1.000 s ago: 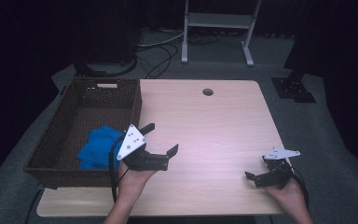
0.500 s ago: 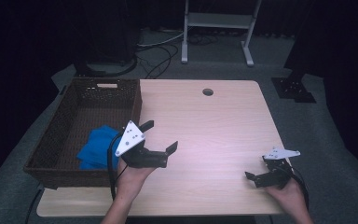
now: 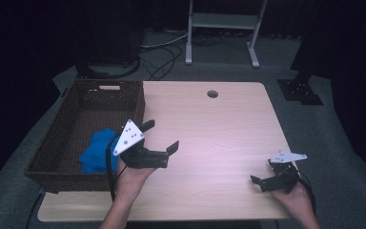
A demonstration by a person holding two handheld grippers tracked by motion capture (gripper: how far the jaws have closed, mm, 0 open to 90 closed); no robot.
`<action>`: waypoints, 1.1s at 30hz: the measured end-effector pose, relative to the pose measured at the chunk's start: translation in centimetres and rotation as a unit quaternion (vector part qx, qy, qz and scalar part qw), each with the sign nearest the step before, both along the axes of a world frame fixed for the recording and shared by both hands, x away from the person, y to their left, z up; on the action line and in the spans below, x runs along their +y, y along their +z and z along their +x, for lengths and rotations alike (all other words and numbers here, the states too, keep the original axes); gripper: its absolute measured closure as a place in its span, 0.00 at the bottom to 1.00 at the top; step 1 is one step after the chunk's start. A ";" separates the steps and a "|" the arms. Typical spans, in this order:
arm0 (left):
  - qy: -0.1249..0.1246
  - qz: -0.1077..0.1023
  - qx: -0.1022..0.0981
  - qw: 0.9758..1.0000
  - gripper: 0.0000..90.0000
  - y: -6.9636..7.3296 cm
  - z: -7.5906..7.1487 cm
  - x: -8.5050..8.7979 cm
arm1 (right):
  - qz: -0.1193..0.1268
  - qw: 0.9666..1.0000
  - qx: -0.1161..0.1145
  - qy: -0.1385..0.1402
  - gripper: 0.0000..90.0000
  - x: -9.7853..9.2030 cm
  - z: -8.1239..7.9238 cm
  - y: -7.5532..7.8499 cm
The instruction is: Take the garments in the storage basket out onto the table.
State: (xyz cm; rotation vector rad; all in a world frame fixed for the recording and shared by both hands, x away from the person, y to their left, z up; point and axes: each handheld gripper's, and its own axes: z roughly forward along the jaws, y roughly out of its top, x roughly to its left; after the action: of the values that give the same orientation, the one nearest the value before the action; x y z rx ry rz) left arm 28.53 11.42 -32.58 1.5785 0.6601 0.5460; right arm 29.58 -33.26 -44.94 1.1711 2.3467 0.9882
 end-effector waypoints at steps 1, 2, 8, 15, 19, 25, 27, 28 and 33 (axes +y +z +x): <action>0.001 0.000 -0.001 1.000 0.00 0.1 0.0 0.1 | 0.000 1.000 0.000 0.000 0.00 0.0 0.0 0.0; 0.002 -0.001 -0.001 1.000 0.00 0.1 0.1 0.1 | 0.000 1.000 0.000 0.000 0.00 0.0 0.0 0.0; 0.002 0.002 -0.003 1.000 0.00 0.2 0.3 0.3 | 0.000 1.000 0.000 0.000 0.00 0.0 0.0 0.0; 0.002 0.001 -0.004 1.000 0.00 0.4 0.8 0.6 | 0.000 1.000 0.000 0.000 0.00 0.0 0.0 0.0; -0.002 -0.001 -0.004 1.000 0.00 0.5 1.0 0.7 | 0.000 1.000 0.000 0.000 0.00 0.0 0.0 0.0; -0.001 -0.001 -0.008 1.000 0.00 0.9 1.3 0.8 | 0.000 1.000 0.000 0.000 0.00 0.0 0.0 0.0; -0.002 0.000 -0.007 1.000 0.00 0.9 1.4 0.9 | 0.000 1.000 0.000 0.000 0.00 0.0 0.0 0.0; -0.002 0.002 -0.007 1.000 0.00 1.0 1.5 0.9 | 0.000 1.000 0.000 0.000 0.00 0.0 0.0 0.0; 0.002 0.003 -0.006 1.000 0.00 1.0 1.9 1.3 | 0.000 1.000 0.000 0.000 0.00 0.0 0.0 0.0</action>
State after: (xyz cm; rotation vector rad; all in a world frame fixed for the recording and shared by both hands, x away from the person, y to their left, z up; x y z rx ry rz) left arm 30.48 12.71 -31.62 1.5778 0.6534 0.5602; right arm 29.58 -33.26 -44.94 1.1722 2.3461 0.9880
